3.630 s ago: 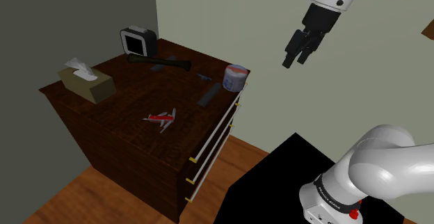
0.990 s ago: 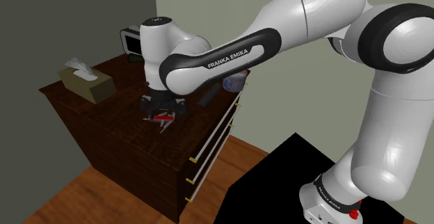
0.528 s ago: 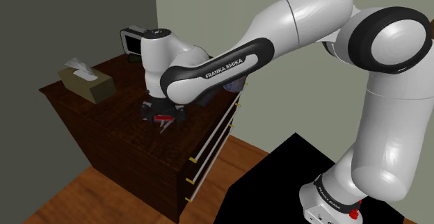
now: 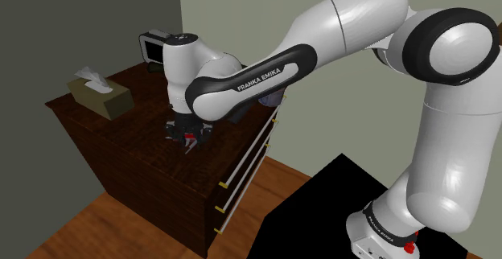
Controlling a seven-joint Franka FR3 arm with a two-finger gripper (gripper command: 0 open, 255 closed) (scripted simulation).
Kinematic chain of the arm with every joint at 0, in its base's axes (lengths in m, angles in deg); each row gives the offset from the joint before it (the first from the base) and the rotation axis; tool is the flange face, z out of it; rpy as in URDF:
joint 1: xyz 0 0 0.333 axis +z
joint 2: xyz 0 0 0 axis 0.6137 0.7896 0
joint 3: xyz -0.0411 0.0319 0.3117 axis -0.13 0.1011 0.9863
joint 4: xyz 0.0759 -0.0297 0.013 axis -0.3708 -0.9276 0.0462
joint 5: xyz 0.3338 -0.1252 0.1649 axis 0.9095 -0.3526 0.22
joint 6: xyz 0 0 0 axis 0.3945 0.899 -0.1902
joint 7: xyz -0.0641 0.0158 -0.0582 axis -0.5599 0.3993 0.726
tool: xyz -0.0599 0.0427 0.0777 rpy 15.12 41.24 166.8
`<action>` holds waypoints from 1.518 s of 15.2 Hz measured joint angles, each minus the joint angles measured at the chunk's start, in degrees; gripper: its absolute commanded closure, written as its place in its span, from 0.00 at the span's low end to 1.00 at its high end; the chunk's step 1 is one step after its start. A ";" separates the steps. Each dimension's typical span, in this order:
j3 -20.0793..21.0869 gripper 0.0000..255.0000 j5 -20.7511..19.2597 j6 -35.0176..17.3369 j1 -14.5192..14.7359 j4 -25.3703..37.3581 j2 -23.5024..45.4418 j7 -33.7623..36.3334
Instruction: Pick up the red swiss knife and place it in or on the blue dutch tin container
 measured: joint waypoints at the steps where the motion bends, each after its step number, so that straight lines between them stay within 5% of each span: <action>1: 0.00 1.00 0.00 0.00 0.00 -0.01 0.00 0.00; 9: 0.17 1.00 0.30 0.69 -0.07 0.34 -0.38 -0.15; 23: 1.84 1.00 3.69 9.23 -1.21 4.99 -5.04 -2.45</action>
